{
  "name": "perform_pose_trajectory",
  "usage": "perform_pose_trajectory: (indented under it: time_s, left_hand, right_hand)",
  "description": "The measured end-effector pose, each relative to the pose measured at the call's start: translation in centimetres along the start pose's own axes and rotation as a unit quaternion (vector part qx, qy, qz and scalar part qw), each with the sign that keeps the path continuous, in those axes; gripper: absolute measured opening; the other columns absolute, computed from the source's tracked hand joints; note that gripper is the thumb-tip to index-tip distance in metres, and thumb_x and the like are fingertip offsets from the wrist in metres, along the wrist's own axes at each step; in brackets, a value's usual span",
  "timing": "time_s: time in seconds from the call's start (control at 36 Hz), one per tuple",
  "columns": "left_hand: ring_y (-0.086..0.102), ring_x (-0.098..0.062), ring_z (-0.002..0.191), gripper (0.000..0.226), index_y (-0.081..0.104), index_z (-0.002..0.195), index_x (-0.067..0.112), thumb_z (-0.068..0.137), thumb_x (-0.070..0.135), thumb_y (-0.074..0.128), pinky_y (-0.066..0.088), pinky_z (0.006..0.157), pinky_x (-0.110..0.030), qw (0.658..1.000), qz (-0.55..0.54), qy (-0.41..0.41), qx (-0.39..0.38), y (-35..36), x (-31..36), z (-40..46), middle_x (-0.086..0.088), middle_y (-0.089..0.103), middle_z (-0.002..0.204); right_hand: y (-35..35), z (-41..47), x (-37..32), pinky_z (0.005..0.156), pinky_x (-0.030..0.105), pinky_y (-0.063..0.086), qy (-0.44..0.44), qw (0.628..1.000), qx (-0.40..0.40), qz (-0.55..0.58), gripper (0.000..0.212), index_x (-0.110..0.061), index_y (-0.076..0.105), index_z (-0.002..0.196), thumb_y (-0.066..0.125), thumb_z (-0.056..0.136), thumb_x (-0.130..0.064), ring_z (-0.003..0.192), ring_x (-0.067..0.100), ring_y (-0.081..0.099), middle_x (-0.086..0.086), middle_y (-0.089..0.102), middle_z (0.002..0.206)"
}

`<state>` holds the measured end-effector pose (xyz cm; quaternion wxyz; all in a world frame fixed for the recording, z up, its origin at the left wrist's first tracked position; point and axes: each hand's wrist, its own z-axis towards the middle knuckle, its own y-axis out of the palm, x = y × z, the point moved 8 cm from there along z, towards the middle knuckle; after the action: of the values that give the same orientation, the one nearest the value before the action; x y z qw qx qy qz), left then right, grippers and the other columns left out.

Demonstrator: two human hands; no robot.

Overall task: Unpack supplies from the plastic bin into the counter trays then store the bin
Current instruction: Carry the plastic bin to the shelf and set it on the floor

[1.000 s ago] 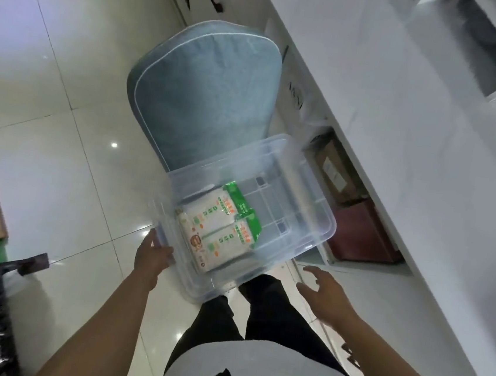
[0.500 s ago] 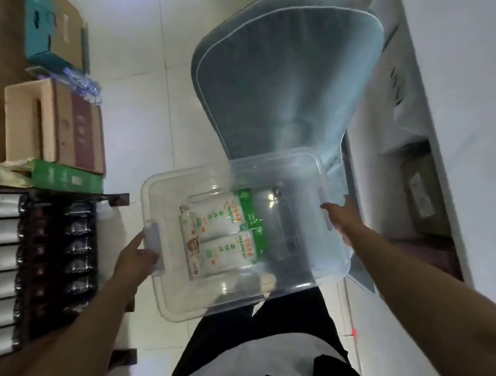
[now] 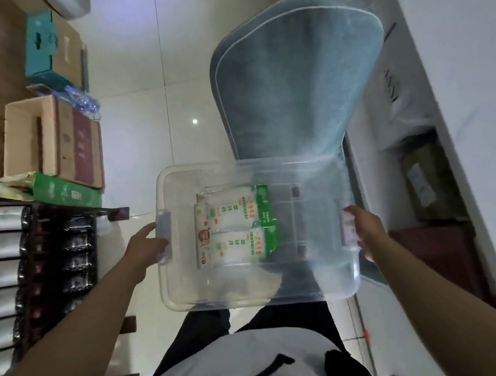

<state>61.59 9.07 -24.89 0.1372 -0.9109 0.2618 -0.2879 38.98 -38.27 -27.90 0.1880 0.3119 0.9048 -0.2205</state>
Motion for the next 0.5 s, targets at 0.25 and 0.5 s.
perform_pose_trajectory:
  time_s: [0.25, 0.5]
  left_hand:
    - [0.061, -0.034, 0.112, 0.055, 0.050, 0.143, 0.023, 0.091, 0.011, 0.064, 0.050, 0.083, -0.036, 0.987, 0.055, 0.087, -0.124, -0.4, 1.5, 1.6, -0.015, 0.058, 0.137]
    - [0.060, -0.034, 0.106, 0.053, 0.047, 0.144, 0.012, 0.093, 0.011, 0.062, 0.048, 0.086, -0.041, 0.922, 0.247, 0.155, -0.255, 7.6, 1.4, -4.4, -0.019, 0.059, 0.125]
  right_hand:
    - [-1.7, -13.9, 12.4, 0.072, 0.034, 0.043, 0.029, 0.989, 0.071, 0.124, 0.015, -0.020, 0.064, 0.088, 0.058, 0.088, -0.034, 0.073, 0.021, 0.052, 0.005, 0.058, 0.085]
    - [-5.4, -28.4, 31.1, 0.080, 0.041, 0.052, 0.084, 0.928, 0.203, 0.299, 0.029, -0.015, 0.068, 0.099, 0.062, 0.085, -0.040, 0.088, 0.028, 0.061, 0.008, 0.065, 0.093]
